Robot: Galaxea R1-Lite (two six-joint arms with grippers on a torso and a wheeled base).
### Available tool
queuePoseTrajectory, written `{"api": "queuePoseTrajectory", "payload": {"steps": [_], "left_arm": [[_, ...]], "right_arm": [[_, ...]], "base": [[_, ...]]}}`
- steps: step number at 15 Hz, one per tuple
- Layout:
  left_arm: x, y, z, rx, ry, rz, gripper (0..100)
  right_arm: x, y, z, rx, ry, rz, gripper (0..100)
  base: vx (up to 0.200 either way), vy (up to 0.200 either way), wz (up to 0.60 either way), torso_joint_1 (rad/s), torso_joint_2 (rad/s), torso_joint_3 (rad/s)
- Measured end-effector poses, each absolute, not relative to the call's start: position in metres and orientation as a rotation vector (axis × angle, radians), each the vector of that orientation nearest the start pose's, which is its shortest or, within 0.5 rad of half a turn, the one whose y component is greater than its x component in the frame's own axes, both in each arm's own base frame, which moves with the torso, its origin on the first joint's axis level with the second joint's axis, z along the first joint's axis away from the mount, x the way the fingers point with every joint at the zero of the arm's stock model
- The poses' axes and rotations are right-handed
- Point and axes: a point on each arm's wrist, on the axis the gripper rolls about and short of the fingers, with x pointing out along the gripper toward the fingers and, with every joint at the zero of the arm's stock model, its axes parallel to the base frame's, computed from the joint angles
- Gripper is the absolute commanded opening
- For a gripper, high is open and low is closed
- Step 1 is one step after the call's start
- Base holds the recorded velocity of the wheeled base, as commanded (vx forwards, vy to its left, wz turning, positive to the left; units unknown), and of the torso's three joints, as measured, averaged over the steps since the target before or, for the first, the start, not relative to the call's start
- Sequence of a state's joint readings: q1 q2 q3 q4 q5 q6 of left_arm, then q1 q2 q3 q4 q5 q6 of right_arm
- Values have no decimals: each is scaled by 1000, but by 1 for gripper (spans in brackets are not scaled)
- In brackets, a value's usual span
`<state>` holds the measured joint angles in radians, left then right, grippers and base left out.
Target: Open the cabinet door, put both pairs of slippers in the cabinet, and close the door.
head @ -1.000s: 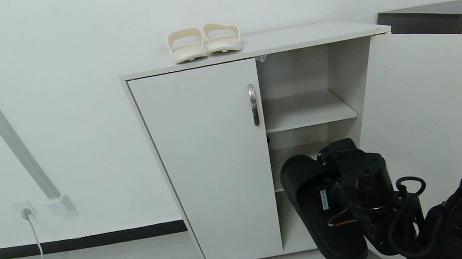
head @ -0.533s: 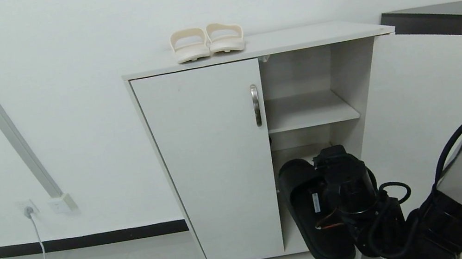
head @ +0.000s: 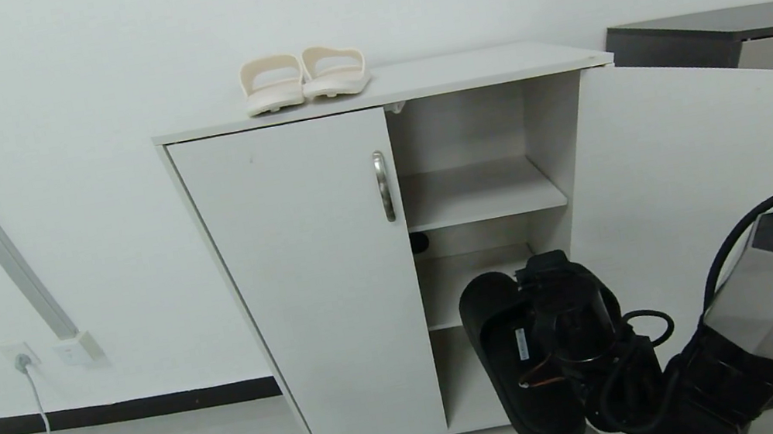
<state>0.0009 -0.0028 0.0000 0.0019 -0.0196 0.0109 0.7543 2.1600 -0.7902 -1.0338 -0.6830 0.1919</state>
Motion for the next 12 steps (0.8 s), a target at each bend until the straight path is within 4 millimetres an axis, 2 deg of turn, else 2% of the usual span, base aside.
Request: {"api": "queuePoseTrajectory", "payload": {"steps": [5,12], "left_arm": [[-23,0,75,11,-1,-18,0],[-23,0,75,11,0,-18,0]], "right_arm": [[286,249,47,-25,270,43,0],[295,261,37,-9,265,71,0]], "base": [[0,0,0,0,0,0],[0,0,0,0,0,0]]}}
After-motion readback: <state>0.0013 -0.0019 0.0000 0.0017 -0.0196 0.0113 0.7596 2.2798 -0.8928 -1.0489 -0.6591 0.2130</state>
